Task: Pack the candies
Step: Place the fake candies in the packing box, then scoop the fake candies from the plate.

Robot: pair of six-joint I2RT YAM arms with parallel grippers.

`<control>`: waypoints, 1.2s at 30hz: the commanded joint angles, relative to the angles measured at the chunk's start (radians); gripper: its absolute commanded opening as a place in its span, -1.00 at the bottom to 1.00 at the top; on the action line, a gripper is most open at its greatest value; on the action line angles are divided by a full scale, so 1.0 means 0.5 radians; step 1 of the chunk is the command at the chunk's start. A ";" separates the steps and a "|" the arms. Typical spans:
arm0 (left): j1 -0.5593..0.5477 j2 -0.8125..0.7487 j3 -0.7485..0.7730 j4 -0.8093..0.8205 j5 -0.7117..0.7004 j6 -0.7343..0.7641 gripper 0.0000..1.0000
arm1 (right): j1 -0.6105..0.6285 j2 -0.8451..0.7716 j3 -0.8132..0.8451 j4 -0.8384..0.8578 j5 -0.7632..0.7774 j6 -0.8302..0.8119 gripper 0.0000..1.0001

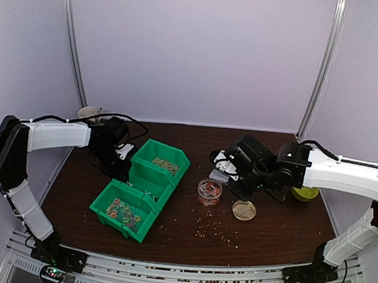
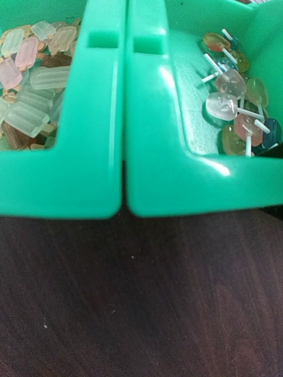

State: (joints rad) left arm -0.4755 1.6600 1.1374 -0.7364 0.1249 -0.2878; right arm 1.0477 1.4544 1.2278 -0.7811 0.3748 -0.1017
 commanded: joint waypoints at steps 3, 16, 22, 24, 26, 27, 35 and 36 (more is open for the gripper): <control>-0.090 0.048 0.081 0.048 -0.004 0.041 -1.00 | 0.002 0.036 0.088 0.129 0.043 -0.010 -1.00; -0.132 -0.035 -0.139 0.085 0.092 -0.090 -0.91 | 0.000 -0.123 -0.071 0.208 -0.056 0.018 -1.00; -0.135 -0.079 -0.188 0.078 0.089 -0.061 -1.00 | 0.001 -0.045 0.074 0.119 -0.202 -0.022 -1.00; -0.154 -0.103 -0.189 0.080 0.074 -0.032 -1.00 | 0.000 0.035 0.198 0.043 -0.276 -0.039 -1.00; -0.178 -0.140 -0.182 0.080 0.023 -0.008 -1.00 | 0.000 0.118 0.319 -0.036 -0.331 -0.042 -1.00; -0.187 -0.153 -0.172 0.072 -0.014 0.002 -1.00 | 0.002 0.160 0.374 -0.076 -0.356 -0.044 -1.00; -0.240 -0.149 0.025 -0.076 -0.275 0.087 -1.00 | 0.046 0.564 0.788 -0.327 -0.421 -0.099 -1.00; -0.246 -0.139 0.051 -0.095 -0.307 0.091 -1.00 | 0.051 0.609 0.829 -0.345 -0.416 -0.105 -1.00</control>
State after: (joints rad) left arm -0.5865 1.6249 1.0782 -0.7589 0.0246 -0.2684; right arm 1.0561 1.7000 1.5730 -0.8734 0.1814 -0.1337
